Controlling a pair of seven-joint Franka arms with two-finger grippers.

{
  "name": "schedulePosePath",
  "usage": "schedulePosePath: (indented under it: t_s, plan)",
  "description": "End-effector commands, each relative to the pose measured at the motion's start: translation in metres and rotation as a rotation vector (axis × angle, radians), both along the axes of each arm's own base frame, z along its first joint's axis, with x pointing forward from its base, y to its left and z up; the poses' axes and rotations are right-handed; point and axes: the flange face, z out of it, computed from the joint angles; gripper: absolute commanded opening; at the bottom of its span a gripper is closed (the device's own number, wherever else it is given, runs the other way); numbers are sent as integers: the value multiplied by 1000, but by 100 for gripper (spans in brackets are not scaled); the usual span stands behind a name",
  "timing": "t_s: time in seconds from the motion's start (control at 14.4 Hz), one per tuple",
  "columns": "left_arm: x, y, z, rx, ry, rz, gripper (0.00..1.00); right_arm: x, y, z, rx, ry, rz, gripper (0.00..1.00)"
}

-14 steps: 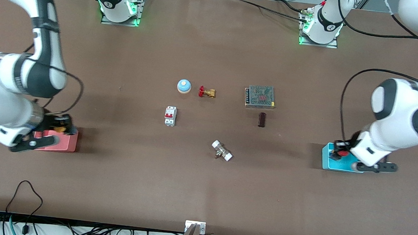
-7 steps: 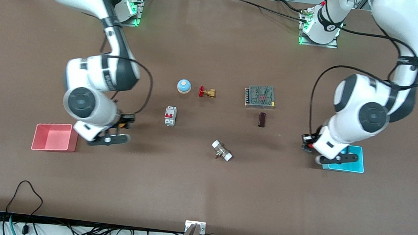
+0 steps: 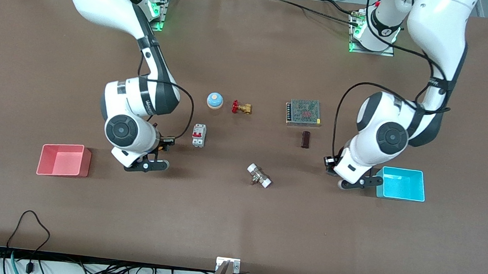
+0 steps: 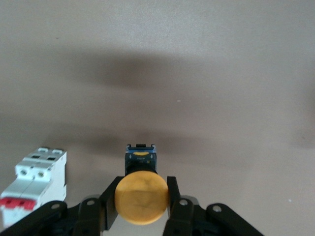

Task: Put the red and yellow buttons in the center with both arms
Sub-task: 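Carry both buttons toward the table middle and set them down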

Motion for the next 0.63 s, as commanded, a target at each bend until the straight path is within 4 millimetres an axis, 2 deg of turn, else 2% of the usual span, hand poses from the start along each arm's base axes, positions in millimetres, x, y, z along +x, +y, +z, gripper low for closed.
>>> schedulePosePath:
  t_s: [0.0,0.21,0.56]
  plan:
    - [-2,-13,-13,-33,1,31,24,-1,0,-7,5,-6,-14,26]
    - [-6,-25,-29,-32,6,37,24,-3,0,-22,-4,12,-15,29]
    - [-9,-30,-39,-32,21,31,39,-6,-2,-40,-17,33,-21,31]
